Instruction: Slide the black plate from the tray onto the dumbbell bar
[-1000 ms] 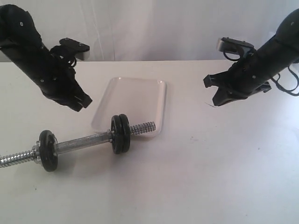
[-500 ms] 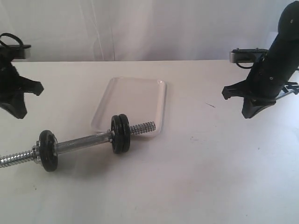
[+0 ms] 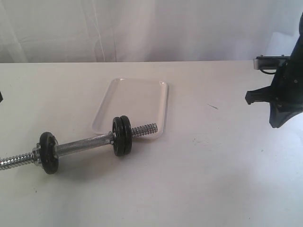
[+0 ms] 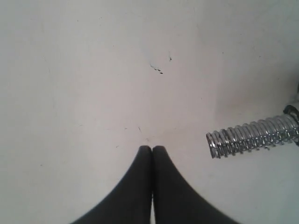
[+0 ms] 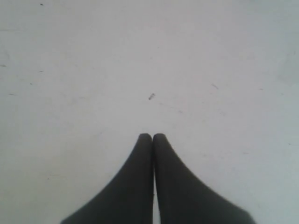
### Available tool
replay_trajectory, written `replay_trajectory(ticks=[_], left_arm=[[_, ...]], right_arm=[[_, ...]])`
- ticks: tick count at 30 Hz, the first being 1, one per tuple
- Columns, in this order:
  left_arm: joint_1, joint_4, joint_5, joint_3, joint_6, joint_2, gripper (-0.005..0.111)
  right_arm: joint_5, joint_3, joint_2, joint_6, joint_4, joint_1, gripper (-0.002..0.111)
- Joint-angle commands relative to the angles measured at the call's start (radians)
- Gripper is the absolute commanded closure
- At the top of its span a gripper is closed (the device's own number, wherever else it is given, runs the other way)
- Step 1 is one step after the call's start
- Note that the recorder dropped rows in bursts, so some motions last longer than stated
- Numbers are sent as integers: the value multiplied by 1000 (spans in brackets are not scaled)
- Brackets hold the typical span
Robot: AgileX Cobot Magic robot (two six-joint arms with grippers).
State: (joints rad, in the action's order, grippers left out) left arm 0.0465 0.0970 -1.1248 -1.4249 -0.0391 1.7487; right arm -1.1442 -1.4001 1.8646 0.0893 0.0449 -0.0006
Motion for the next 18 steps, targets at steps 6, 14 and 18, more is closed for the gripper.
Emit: replay_trajectory(ticks=[6,14,18], left_arm=[[1,8,-96,-1,14,-136,107],[1,17,-96,13,-6,-392,107],[1,71,-96,69,-12,-548,107]], right_arm=[[-44,12,-131,43,-12,-11,108],[9,135,-425,10,-66,-11,108],[33,184,-607,6,-59,-9,108]])
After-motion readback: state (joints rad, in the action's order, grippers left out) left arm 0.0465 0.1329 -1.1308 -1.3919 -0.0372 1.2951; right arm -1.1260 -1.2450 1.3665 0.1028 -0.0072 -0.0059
